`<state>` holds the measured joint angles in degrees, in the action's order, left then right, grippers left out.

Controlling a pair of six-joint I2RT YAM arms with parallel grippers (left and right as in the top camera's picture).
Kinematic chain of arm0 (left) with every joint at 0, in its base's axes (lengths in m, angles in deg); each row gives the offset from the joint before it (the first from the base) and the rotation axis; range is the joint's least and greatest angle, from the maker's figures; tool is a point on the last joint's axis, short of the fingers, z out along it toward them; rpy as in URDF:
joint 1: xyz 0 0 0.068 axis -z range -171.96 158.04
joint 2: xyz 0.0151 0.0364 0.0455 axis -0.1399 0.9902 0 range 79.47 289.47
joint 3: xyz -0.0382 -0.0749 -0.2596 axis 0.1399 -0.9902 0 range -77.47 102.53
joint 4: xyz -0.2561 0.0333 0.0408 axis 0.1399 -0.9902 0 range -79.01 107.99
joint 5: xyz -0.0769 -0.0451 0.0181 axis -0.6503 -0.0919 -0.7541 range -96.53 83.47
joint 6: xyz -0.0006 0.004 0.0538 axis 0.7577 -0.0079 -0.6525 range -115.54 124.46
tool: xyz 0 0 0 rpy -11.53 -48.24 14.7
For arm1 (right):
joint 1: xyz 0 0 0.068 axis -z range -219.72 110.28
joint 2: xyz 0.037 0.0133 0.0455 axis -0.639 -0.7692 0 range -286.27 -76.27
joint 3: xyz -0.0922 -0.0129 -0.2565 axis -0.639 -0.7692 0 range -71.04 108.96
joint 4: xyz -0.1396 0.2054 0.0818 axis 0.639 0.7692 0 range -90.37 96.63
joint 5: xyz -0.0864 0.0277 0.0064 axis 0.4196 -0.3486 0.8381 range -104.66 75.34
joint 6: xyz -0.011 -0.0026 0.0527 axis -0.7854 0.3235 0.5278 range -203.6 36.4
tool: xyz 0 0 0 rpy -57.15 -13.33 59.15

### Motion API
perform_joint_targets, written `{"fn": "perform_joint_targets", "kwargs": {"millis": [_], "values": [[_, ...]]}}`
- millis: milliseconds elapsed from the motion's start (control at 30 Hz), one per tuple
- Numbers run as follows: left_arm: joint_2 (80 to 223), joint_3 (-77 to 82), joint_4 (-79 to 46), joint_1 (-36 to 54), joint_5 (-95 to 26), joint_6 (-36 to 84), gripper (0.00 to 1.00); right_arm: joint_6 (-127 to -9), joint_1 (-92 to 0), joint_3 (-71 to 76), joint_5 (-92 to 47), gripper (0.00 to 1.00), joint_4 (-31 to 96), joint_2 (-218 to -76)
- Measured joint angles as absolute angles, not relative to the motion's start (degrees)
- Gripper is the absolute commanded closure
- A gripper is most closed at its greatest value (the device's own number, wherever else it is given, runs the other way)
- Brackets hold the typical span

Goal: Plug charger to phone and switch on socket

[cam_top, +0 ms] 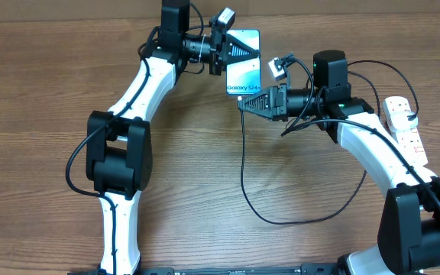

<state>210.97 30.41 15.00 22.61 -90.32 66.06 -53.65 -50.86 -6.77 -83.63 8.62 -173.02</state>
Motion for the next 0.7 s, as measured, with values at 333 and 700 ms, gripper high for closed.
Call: {"fn": "perform_joint_targets", "kwargs": {"millis": [333, 700], "values": [[210.97, 30.41, 15.81, 22.59, -90.56, 66.09, 0.96, -53.54, -50.86, -6.77, -85.0, 0.96, 8.23, -173.02], [210.97, 30.41, 16.34, 22.3, -91.57, 67.03, 0.96, -53.56, -50.86, -6.77, -85.22, 0.96, 8.21, -173.02]]}}
